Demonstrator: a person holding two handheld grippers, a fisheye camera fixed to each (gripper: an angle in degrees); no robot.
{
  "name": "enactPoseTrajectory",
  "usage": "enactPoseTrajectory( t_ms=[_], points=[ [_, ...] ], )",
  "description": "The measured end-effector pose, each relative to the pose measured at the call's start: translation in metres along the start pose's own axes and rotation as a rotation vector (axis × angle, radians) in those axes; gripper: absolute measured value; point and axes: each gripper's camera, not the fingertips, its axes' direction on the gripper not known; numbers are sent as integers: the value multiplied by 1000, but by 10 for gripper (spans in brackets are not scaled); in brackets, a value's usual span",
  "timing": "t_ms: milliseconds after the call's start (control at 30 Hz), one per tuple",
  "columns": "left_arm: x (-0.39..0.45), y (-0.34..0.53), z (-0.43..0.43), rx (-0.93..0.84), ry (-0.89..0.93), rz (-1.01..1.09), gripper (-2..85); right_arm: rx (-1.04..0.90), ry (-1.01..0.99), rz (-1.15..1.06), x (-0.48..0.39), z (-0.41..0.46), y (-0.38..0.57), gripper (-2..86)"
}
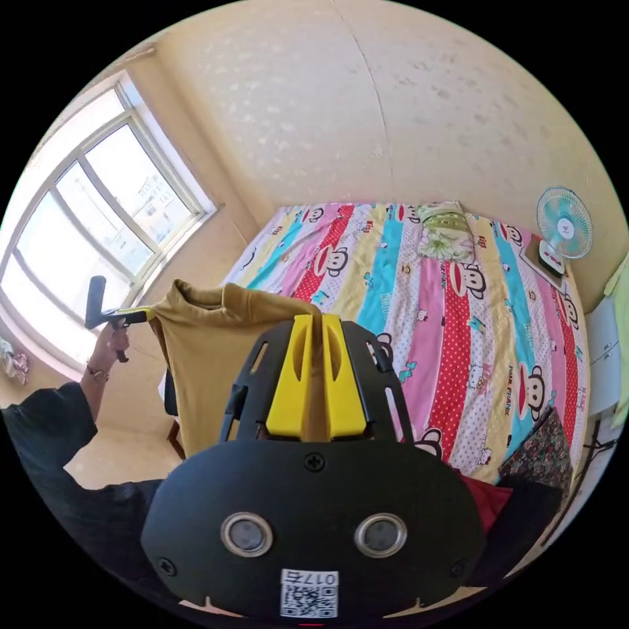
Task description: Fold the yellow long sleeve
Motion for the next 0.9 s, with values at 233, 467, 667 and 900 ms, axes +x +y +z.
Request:
enactPoseTrajectory(
  t_ms=[233, 467, 667, 900],
  points=[
    [-122, 77, 123, -122, -36, -305, 112, -226, 7, 318, 103, 171, 123, 92],
    [-150, 211, 230, -419, 44, -514, 147, -566, 243, 551, 183, 232, 332, 118],
    [-167, 212, 224, -544, 139, -527, 11, -835, 215, 399, 224, 260, 354, 45],
    [-259, 175, -7, -165, -288, -710, 14, -518, 601, 460, 291, 127, 272, 37]
  ],
)
